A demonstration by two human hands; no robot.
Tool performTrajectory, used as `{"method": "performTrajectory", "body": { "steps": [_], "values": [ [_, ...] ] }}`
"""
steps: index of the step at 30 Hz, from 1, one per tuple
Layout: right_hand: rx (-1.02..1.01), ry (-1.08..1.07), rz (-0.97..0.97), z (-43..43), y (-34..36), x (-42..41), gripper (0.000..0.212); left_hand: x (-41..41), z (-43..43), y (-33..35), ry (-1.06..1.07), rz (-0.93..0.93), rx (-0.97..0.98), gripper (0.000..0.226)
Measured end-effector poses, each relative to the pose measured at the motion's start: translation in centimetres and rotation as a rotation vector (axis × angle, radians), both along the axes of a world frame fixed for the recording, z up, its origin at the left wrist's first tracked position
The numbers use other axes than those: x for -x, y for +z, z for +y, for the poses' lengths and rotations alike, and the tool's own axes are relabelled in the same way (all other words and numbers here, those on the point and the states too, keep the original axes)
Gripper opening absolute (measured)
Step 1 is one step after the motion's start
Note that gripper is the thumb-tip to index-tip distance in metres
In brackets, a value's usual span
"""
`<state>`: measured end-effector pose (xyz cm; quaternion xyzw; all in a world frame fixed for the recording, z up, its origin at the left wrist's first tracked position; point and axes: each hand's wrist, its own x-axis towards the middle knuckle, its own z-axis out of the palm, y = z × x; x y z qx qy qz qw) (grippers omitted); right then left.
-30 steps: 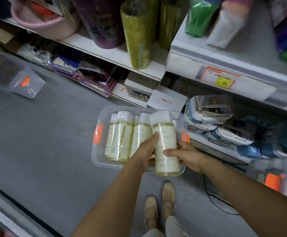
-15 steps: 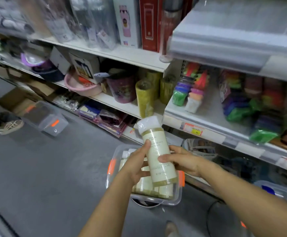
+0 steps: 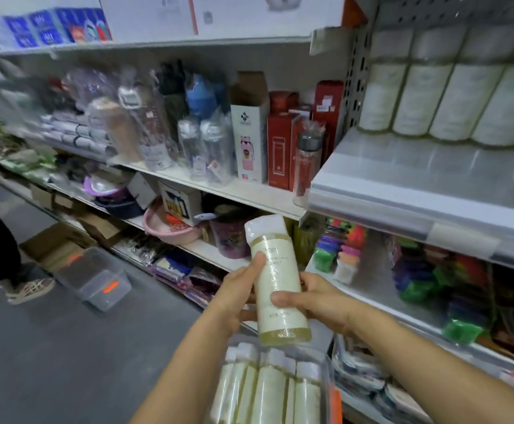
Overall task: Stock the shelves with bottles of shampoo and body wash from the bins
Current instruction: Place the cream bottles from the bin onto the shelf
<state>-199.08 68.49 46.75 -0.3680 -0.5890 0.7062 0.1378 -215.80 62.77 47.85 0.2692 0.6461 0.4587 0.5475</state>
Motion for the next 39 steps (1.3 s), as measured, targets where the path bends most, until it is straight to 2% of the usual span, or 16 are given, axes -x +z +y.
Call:
{"method": "performTrajectory", "body": {
  "steps": [4,9,12,19,21,26,32,37,39],
  "values": [
    [-0.084,-0.082,0.015,1.4,3.8,1.2,0.068,1.3,2.6,3.3,-0.04,0.023,-0.071,0.056],
    [-0.157,-0.177,0.078,2.9,8.4,2.5,0.063,2.7,6.3,7.3,-0.108,0.059,-0.162,0.058],
    [-0.202,-0.273,0.105,3.9,10.7,2.8,0.056,2.9,8.5,9.8,-0.159,0.023,-0.166,0.064],
    [-0.295,-0.477,0.151,6.0,13.9,1.2,0.067,0.8,12.3,14.4,-0.334,0.103,-0.313,0.053],
    [-0.308,-0.534,0.166,6.6,14.6,0.5,0.077,0.1,13.3,15.1,-0.404,0.102,-0.359,0.051],
    [-0.356,-0.641,0.19,8.5,15.7,-1.7,0.086,-1.7,15.7,15.9,-0.558,0.066,-0.485,0.071],
    [-0.339,-0.675,0.257,11.9,16.8,-3.4,0.085,-3.7,19.5,16.4,-0.541,0.001,-0.576,0.08],
    [-0.407,-0.685,0.248,15.1,17.1,-4.4,0.07,-4.6,23.0,16.1,-0.507,-0.068,-0.62,0.081],
    [-0.478,-0.696,0.214,16.7,16.8,-4.8,0.07,-5.1,24.4,15.7,-0.505,-0.078,-0.63,0.08]
  ]
}}
